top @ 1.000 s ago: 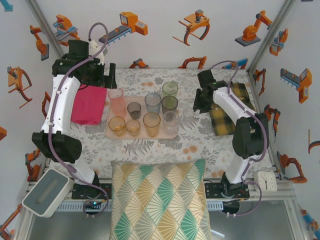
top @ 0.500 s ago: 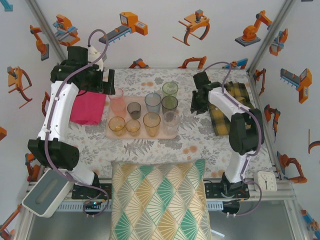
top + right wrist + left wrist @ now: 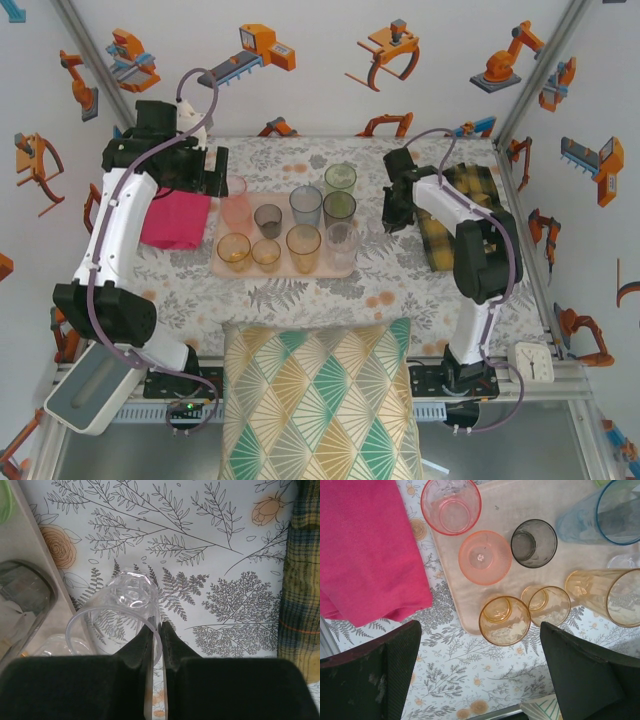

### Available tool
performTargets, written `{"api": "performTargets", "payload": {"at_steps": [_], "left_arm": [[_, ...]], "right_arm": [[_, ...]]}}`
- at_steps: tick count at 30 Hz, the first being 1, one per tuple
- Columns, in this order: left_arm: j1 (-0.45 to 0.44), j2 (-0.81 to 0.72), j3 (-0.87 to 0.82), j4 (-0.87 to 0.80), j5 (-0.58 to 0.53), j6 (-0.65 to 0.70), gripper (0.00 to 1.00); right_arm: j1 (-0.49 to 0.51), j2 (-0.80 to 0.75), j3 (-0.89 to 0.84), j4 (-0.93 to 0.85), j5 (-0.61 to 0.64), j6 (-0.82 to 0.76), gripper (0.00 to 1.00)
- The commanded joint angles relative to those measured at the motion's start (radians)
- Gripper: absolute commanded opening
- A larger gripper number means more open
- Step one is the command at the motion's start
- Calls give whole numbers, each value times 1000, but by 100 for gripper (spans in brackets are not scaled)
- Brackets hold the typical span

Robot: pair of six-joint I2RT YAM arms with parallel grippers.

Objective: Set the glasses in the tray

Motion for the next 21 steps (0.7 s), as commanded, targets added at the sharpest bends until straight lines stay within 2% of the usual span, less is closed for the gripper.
{"api": "performTargets", "payload": {"at_steps": [1,7,21], "left_arm": [[10,-44,-15,15,-3,23,94],[14,-59,-19,17,-3,23,94],[19,-96,-52,35,12,11,94]], "right_arm": [[4,12,35,-19,28,-12,5],[4,-20,38,-43,44,-10,0],[3,-189,158,-216,110,-10,0]]}}
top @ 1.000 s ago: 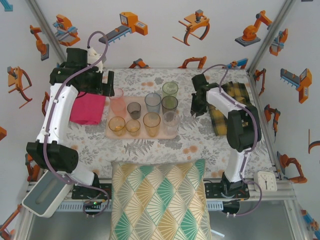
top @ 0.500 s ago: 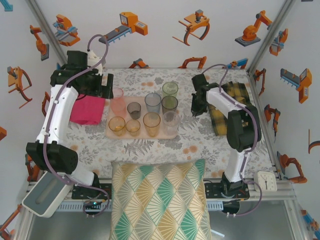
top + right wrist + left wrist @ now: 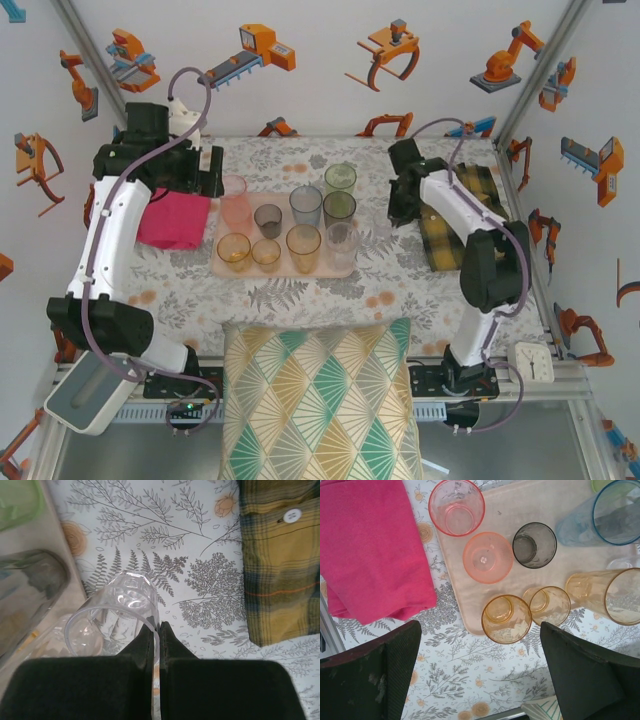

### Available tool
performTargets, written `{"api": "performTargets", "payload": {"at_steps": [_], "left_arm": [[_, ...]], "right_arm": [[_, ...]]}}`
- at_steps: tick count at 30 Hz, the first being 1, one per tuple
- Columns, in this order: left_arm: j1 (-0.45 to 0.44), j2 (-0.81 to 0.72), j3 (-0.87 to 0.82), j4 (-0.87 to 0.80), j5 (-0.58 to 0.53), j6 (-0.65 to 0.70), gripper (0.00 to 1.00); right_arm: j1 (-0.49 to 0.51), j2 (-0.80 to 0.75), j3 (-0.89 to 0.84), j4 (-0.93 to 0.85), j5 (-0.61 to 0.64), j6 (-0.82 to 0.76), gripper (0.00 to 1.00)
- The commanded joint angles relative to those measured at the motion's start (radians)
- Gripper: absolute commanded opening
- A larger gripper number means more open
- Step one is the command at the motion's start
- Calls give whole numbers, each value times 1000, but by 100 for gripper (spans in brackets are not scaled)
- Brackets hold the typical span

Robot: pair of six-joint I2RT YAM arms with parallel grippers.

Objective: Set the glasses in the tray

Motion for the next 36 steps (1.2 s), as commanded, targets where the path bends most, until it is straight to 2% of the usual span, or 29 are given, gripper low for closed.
{"api": "performTargets", "payload": {"at_steps": [1,5,10,18,23,27,36], "left_arm": [[8,-35,-22,18,15,7,94],[8,-42,-30,21,21,6,94],[10,-50,-44,38,25,9,94],[16,-60,-78,60,35,3,94],[22,-68,-101,68,32,5,94],[27,-75,-113,72,35,6,94],[31,-79,-132,82,49,-6,95]], "right_arm": [[4,-77,80,-88,46,-13,0],[6,-104,178,-163,71,-22,0],[36,-72,382,-273,112,-49,0],[121,141,800,-412,139,-72,0],[176,253,971,-409,138,-76,0],[209,307,1037,-373,122,-77,0],[270,336,1032,-223,107,-62,0]]}}
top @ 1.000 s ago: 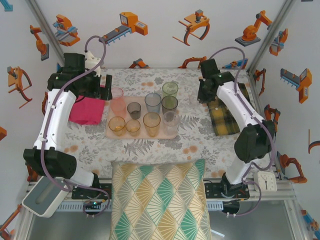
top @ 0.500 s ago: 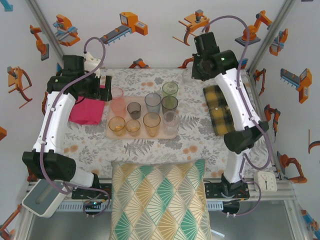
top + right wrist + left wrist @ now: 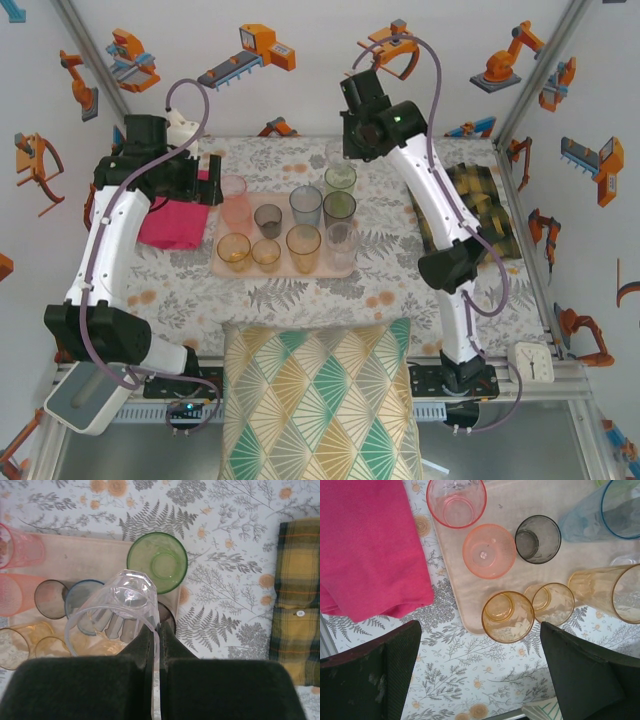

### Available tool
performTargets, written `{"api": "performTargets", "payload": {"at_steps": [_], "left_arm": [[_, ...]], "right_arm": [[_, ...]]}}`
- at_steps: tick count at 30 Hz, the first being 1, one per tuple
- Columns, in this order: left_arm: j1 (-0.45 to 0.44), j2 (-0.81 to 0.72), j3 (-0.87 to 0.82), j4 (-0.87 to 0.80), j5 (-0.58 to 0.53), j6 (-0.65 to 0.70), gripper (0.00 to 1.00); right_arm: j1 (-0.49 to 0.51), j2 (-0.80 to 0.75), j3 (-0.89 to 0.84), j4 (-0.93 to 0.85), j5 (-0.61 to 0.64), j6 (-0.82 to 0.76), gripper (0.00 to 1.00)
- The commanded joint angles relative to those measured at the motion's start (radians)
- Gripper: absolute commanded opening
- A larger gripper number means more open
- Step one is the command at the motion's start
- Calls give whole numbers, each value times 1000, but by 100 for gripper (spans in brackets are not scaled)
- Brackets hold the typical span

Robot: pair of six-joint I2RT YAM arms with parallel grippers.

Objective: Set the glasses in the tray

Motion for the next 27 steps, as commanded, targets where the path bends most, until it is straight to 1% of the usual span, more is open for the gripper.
{"api": "performTargets", "payload": {"at_steps": [1,7,12,20,27], "left_arm": [[5,-29,-20,17,26,-8,94],[6,-37,-39,23,31,-13,94],[10,-40,-23,31,50,-30,95],[10,-15,71,48,149,-103,94],[10,45,113,67,130,-133,94]], "right_arm": [[23,6,33,95,-3,4,0],[66,45,31,170,-5,14,0],[106,73,31,231,2,13,0],[153,85,9,296,25,-1,0],[170,111,-29,354,34,5,0]]}}
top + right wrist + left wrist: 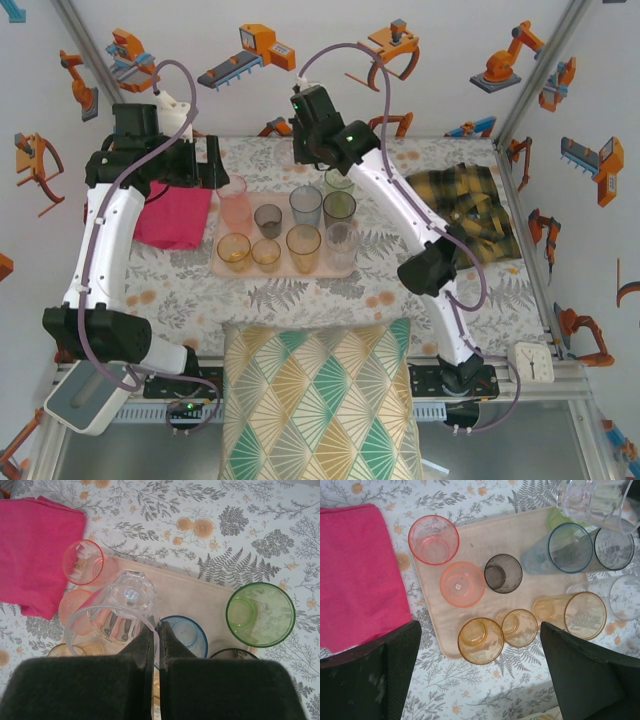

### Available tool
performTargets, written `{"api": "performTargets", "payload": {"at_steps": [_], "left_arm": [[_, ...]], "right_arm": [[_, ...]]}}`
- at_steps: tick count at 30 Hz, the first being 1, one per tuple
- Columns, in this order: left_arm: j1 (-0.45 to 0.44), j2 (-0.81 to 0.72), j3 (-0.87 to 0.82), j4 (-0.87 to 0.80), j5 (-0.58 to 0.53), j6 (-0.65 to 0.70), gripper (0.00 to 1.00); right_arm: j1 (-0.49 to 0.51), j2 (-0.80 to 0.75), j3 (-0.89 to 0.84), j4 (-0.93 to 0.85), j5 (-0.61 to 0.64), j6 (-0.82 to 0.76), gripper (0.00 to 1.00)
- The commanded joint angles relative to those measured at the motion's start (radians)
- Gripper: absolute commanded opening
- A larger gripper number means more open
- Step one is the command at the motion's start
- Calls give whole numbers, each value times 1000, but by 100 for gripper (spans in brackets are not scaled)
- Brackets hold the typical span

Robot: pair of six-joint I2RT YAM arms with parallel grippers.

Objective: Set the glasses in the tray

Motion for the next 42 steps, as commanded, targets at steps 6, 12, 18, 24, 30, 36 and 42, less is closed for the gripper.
{"api": "performTargets", "payload": {"at_steps": [6,12,18,24,30,36,42], "left_arm": [[4,9,-1,7,9,-25,94],[6,-5,-6,-16,6,-11,94],[11,-11,-20,-20,8,-8,94],[16,-18,-35,-30,12,-8,94],[27,-28,-47,-39,14,-7,94],[33,-34,-57,-41,17,-6,94],[36,-35,-68,-42,21,-4,94]], "right_arm": [[13,70,-7,131,30,9,0],[14,136,31,158,23,24,0],[14,172,30,185,10,40,0],[14,207,31,209,-10,69,0],[15,241,30,216,-26,94,0],[15,272,30,212,-37,106,0],[16,300,42,211,-51,115,0]]}}
